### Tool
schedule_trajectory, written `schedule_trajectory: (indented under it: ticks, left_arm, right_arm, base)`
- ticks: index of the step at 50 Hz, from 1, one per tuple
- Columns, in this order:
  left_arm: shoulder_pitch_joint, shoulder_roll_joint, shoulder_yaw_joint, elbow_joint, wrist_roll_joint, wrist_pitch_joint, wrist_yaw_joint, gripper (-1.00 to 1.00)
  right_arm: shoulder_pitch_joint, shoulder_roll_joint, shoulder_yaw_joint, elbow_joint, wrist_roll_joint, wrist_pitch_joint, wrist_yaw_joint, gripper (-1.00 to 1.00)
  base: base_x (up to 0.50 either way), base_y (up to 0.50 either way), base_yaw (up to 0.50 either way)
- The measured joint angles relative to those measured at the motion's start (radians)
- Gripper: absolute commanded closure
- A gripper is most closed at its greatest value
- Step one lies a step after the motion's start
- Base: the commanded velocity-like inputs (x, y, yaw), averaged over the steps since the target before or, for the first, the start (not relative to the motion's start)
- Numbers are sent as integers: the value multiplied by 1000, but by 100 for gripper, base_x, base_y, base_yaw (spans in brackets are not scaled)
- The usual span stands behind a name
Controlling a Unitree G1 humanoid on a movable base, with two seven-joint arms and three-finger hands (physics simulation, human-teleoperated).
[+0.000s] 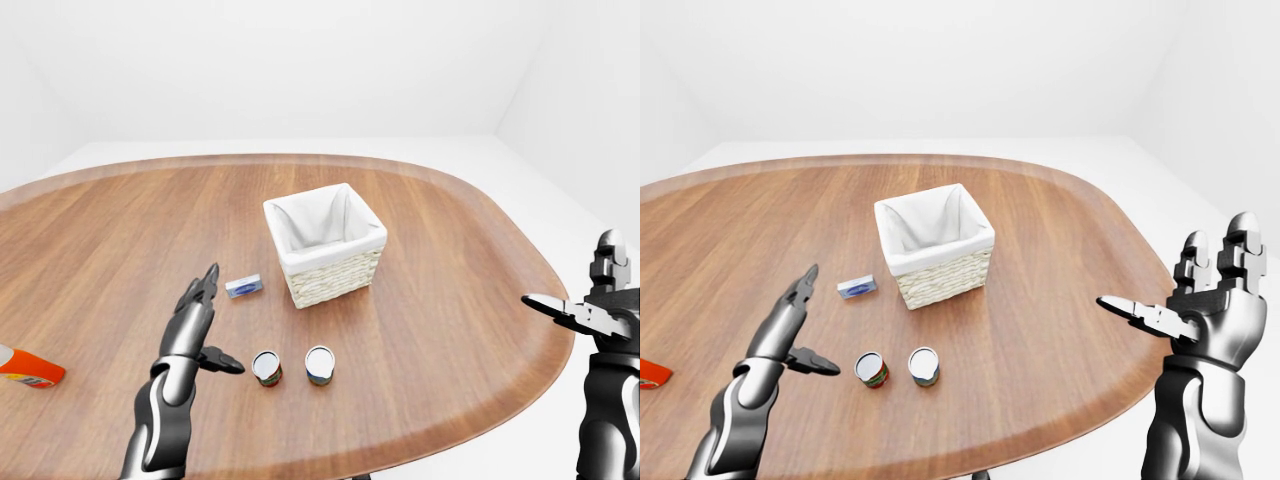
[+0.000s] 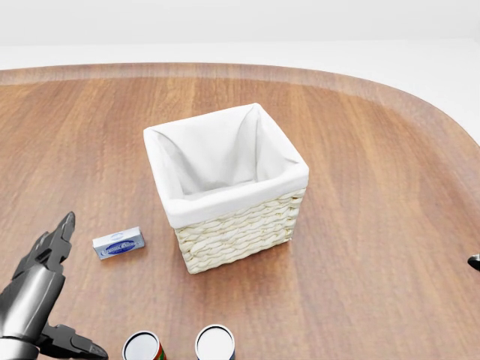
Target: Pick up the tomato sauce, and put it in the basket.
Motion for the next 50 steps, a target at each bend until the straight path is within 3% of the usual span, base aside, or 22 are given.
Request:
schedule_trajectory:
  ticks: [16,26,42,50]
  left_arm:
    - [50,-27,-71,98,134,-77,-66,-100]
    - [22,-32,-112,193,170,-83,-41,-100]
    - [-128,-33,-182,468,178,-75,53,-100]
    - [-159,-44,-219,541,194,-78,82,-100]
  right_arm:
    - [4,3,-1,-11,2,0,-1,-100]
    - [8,6,-7,-25,6,0,-1,-100]
    - [6,9,4,-21,1,0,3,-100]
    - [4,8,5,-22,3,0,2,-100]
  base:
    - [0,0,0]
    - [0,0,0]
    - [0,0,0]
    - [0,0,0]
